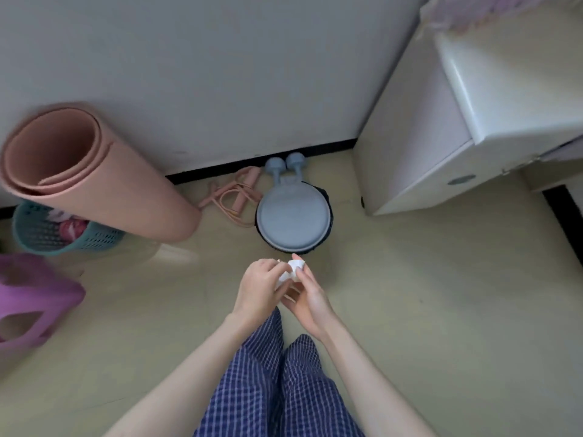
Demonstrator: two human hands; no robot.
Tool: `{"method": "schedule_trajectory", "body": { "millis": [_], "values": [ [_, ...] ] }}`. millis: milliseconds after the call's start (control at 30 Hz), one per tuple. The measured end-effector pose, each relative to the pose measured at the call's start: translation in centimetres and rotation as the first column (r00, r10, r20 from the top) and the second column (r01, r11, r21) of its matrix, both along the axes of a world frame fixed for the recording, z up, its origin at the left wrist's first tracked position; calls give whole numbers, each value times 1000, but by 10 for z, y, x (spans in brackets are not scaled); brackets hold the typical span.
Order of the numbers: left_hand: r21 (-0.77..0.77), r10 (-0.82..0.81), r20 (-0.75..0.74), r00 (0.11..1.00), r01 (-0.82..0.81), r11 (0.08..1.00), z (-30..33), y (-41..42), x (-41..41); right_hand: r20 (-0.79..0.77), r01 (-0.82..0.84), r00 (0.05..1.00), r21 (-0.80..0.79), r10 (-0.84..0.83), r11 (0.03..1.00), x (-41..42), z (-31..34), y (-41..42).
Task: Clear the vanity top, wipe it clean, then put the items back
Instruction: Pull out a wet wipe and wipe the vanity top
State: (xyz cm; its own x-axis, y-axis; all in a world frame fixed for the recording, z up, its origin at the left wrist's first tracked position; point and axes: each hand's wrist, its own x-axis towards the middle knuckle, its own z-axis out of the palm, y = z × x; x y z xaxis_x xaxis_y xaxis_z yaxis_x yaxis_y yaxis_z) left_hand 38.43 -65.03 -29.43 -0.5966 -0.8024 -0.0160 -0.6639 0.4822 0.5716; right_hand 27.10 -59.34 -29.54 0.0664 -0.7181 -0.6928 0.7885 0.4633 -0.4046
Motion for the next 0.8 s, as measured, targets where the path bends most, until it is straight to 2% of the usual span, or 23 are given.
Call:
{"method": "schedule_trajectory", "body": {
  "millis": [100, 233, 433, 567, 800],
  "values": [
    [19, -63, 33, 997, 63, 998, -27, 5, 1, -58, 66, 996, 7, -65, 998, 5, -29, 13],
    [38, -128, 46, 991, 126, 991, -59, -2, 6, -207, 252, 952, 113, -225, 961, 2, -73, 15],
    [-47, -213, 133, 968, 221, 974, -154, -54, -5, -366, 314, 895, 106, -256, 944, -19, -168, 2],
    [-116, -289, 182, 940, 312, 943, -231, -74, -28, -324, 413, 878, 141, -352, 900, -26, -251, -6],
    [-223, -321, 344, 882, 409, 885, -347, -96, -72, -234, 431, 895, 242, -379, 869, -44, -360, 5]
  ]
}}
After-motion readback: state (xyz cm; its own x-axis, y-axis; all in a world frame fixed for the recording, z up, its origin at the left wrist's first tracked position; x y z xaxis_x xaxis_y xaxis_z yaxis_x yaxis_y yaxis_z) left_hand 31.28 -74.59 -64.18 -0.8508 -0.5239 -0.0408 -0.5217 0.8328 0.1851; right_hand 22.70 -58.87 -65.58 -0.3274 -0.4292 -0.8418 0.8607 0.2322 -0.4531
